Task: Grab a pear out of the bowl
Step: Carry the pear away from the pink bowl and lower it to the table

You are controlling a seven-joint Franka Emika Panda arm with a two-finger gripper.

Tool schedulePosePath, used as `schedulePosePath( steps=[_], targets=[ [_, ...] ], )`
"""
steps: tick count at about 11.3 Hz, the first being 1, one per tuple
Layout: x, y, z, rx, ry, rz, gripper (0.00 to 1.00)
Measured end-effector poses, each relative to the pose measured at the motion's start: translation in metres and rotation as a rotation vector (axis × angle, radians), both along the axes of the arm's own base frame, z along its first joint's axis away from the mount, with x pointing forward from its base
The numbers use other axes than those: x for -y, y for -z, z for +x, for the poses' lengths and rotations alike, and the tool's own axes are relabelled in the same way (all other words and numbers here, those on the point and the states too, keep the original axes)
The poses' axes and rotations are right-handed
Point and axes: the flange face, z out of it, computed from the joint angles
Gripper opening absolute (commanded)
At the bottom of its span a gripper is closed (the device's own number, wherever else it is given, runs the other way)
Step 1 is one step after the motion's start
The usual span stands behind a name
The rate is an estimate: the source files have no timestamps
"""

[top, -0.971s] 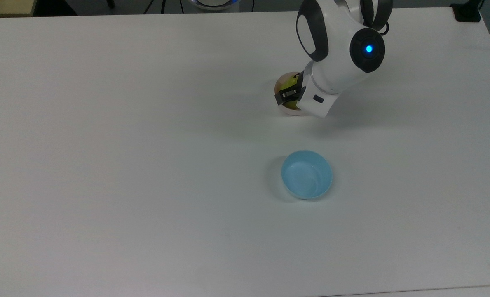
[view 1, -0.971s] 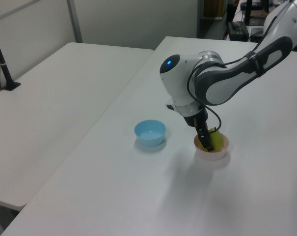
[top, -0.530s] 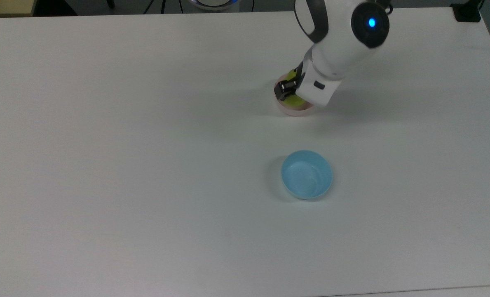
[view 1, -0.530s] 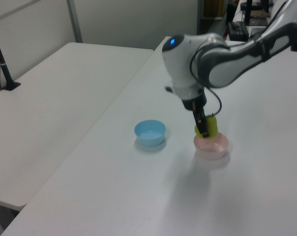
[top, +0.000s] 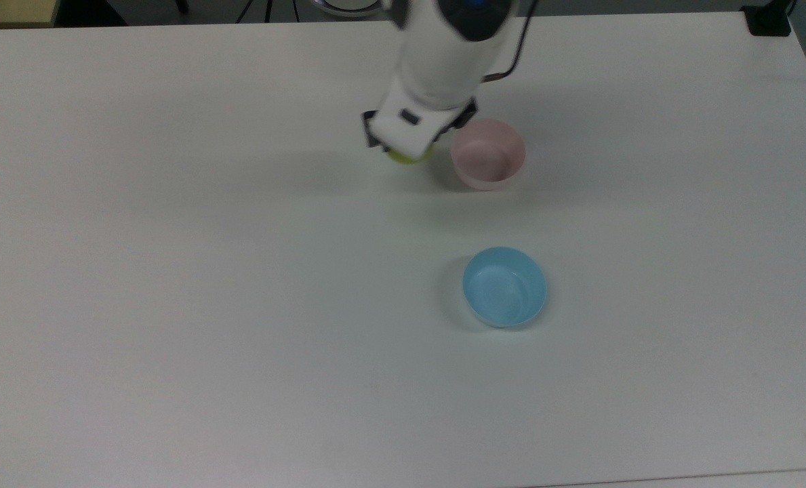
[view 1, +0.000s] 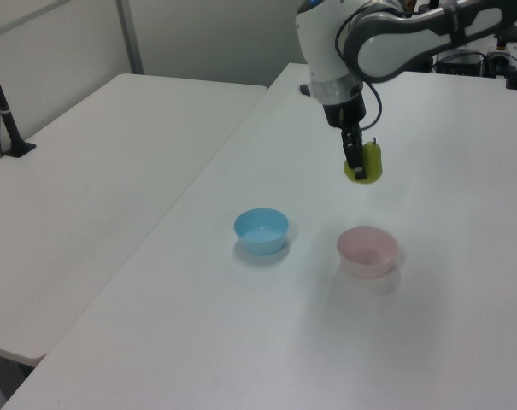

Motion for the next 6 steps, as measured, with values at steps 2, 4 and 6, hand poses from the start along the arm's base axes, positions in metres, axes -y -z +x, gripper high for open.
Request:
schedulePosePath(
  steps=[2,4,6],
  targets=[
    [0.064,0.008,0.013,-0.015,0.05,0.01,0.65],
    [0.092,0.029,0.02,-0.024,0.081,-0.003,0.69],
    [0.1,0.068,0.029,-0.036,0.076,-0.027,0.79]
  ],
)
